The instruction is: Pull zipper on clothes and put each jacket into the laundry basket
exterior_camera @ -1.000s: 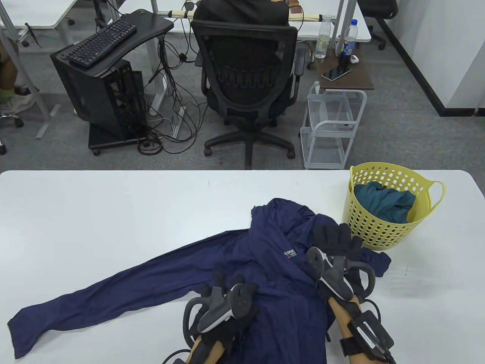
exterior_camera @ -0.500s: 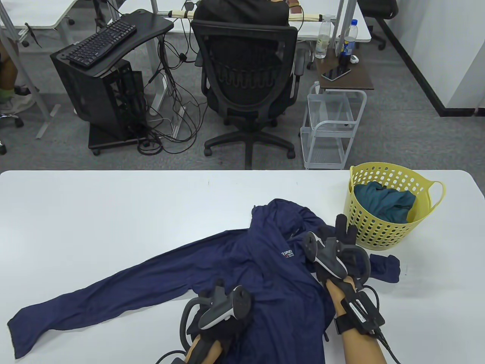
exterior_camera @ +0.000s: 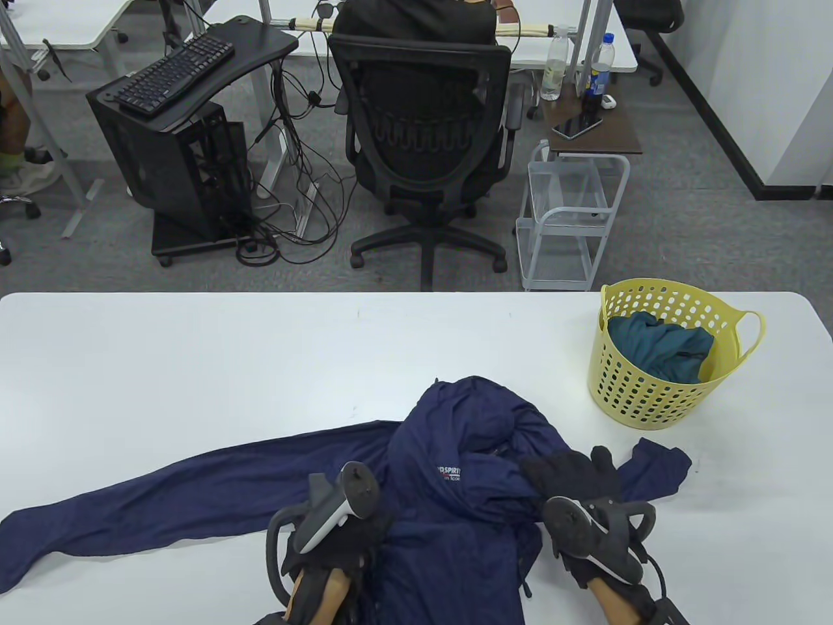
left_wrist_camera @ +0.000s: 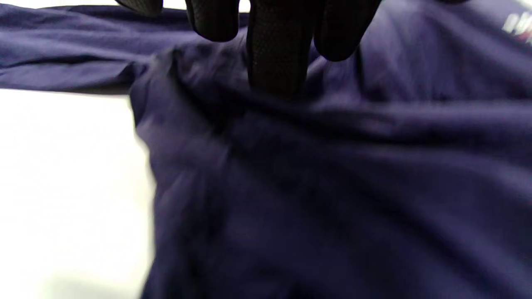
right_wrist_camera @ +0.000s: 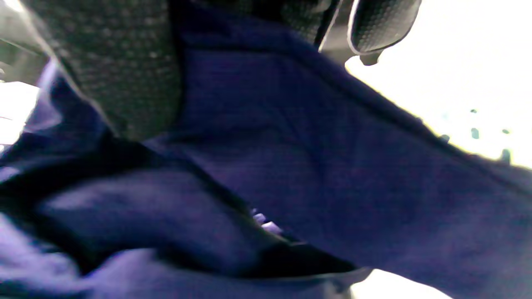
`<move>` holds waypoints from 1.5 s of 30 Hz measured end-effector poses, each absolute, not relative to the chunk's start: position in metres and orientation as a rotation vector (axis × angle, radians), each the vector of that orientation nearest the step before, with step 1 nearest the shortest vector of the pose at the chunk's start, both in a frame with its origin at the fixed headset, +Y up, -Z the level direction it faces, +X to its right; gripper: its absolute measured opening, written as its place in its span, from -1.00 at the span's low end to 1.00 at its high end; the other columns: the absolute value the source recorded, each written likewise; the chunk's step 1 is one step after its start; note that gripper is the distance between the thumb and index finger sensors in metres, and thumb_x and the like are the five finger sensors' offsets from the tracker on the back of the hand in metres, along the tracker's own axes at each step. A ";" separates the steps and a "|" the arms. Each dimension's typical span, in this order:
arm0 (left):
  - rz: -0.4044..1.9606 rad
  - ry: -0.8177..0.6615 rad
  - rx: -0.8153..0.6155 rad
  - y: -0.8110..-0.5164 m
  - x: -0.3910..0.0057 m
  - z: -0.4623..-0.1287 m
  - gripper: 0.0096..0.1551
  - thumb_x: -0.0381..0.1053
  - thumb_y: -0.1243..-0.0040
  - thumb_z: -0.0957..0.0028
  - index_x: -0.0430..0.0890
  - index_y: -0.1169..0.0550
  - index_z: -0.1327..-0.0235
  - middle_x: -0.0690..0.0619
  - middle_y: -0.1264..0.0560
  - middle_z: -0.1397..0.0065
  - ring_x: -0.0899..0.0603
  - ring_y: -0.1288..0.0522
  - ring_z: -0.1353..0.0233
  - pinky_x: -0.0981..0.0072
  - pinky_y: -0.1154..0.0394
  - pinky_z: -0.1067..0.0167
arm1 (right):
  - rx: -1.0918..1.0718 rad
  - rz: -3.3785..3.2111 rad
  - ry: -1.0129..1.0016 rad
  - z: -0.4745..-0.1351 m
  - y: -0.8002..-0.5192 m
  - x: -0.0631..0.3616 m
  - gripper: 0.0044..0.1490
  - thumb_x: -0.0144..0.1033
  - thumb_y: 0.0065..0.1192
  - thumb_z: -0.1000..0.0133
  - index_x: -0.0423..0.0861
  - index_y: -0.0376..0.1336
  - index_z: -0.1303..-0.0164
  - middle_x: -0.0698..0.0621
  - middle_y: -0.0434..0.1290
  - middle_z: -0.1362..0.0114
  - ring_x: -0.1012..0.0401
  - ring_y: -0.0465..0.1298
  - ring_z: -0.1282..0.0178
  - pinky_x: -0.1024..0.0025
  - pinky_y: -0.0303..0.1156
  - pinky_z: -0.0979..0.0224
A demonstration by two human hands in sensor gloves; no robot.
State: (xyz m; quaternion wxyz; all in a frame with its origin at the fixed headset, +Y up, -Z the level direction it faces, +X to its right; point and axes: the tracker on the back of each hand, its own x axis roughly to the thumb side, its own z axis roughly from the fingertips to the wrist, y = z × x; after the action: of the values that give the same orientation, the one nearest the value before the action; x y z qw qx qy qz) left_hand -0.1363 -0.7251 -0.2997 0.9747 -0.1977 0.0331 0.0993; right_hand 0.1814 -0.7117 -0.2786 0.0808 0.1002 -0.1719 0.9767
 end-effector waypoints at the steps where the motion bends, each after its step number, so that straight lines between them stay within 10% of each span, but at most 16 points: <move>1: 0.236 0.059 -0.344 -0.717 -0.131 -0.298 -0.21 0.46 0.11 0.08 0.24 -0.39 -0.47 0.10 -0.56 -0.49 -0.30 -0.20 -0.64 -0.35 -0.12 -0.43 | 0.329 2.894 -0.469 -0.276 -0.712 0.179 -0.37 -0.09 0.60 0.08 0.33 0.36 -0.21 0.31 0.57 -0.30 0.11 0.53 -0.46 -0.29 0.17 -0.58; 13: -0.076 -0.213 -0.123 -0.712 -0.020 -0.354 -0.36 0.27 0.05 0.05 0.56 -0.26 -0.38 0.38 -0.22 -0.71 -0.19 -0.03 -0.72 -0.31 -0.10 -0.49 | 0.596 2.922 0.202 -0.270 -0.731 0.166 -0.42 0.14 0.50 0.07 0.29 0.48 -0.19 0.24 0.62 -0.35 0.10 0.65 -0.31 -0.17 0.30 -0.53; 21: -0.154 -0.195 -0.467 -0.746 0.003 -0.417 -0.35 0.37 0.20 0.07 0.65 -0.15 -0.39 0.39 0.18 -0.77 -0.09 0.40 -0.70 -0.30 0.21 -0.55 | 0.507 2.844 0.472 -0.275 -0.737 0.177 -0.34 0.30 0.26 0.01 0.23 0.50 -0.23 0.23 0.59 -0.46 0.10 0.60 -0.42 -0.11 0.33 -0.51; 34: -0.109 0.179 -0.409 -0.762 -0.043 -0.430 -0.19 0.47 0.43 0.10 0.41 0.00 -0.54 0.25 0.07 -0.79 -0.21 0.28 -0.71 -0.33 0.07 -0.50 | -0.219 2.851 0.628 -0.285 -0.743 0.259 -0.22 0.24 0.26 0.02 0.14 0.43 -0.40 0.11 0.49 -0.59 -0.25 0.53 -0.42 -0.26 0.42 -0.36; 45: 0.142 -0.052 -0.389 -0.762 -0.051 -0.401 -0.22 0.46 0.27 0.12 0.43 -0.15 -0.49 0.26 -0.08 -0.75 -0.23 0.08 -0.70 -0.32 -0.05 -0.47 | -0.777 2.735 0.642 -0.291 -0.761 0.336 -0.12 0.25 0.17 -0.05 0.11 0.13 -0.57 -0.07 0.02 -0.75 -0.45 0.17 -0.57 -0.38 0.24 -0.43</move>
State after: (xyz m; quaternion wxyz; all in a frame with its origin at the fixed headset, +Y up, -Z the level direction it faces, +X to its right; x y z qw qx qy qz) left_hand -0.0513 -0.7620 -0.4014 0.9783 -0.1931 -0.0259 0.0702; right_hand 0.3365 -0.7613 -0.2911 0.1131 -0.2650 0.2188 0.9323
